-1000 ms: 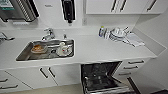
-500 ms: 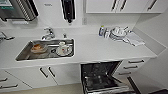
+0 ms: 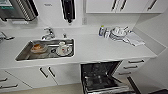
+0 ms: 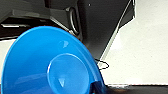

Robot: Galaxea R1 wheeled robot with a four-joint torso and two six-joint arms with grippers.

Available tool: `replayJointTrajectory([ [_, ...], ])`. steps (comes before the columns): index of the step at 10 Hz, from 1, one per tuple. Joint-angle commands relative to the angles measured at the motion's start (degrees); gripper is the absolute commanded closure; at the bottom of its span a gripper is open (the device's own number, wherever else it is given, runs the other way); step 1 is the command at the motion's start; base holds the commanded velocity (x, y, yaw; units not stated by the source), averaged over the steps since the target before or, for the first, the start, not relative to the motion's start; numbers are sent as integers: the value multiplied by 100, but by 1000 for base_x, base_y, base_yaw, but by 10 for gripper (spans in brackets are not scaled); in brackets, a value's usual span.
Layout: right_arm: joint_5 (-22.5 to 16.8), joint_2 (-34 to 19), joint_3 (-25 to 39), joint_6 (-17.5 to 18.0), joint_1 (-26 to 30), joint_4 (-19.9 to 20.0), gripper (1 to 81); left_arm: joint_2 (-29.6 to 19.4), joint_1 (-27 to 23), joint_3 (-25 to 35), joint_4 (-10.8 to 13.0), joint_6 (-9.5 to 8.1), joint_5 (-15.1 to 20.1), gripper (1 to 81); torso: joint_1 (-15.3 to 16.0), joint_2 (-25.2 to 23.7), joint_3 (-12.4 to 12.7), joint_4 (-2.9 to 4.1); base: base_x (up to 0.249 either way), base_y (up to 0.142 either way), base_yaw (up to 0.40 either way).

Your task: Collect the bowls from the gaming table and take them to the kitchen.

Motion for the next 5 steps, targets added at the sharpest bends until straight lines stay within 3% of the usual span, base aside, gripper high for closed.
replayJointTrajectory([
  [1, -437, -95, 10, 3, -45, -8, 811, -1806, -150, 1693, -209, -24, 74, 811, 0, 0, 0, 0, 0, 0, 0],
  [3, -446, -87, 28, 3, -45, 1, 811, -2280, -368, 2000, -227, -67, -14, 811, 0, 0, -2, -2, 0, 0, 0],
  [5, -437, -105, 10, 11, -45, 18, 811, -2868, -790, 2797, -210, -112, 64, 811, 0, 0, -5, 0, 0, 0, 0],
])
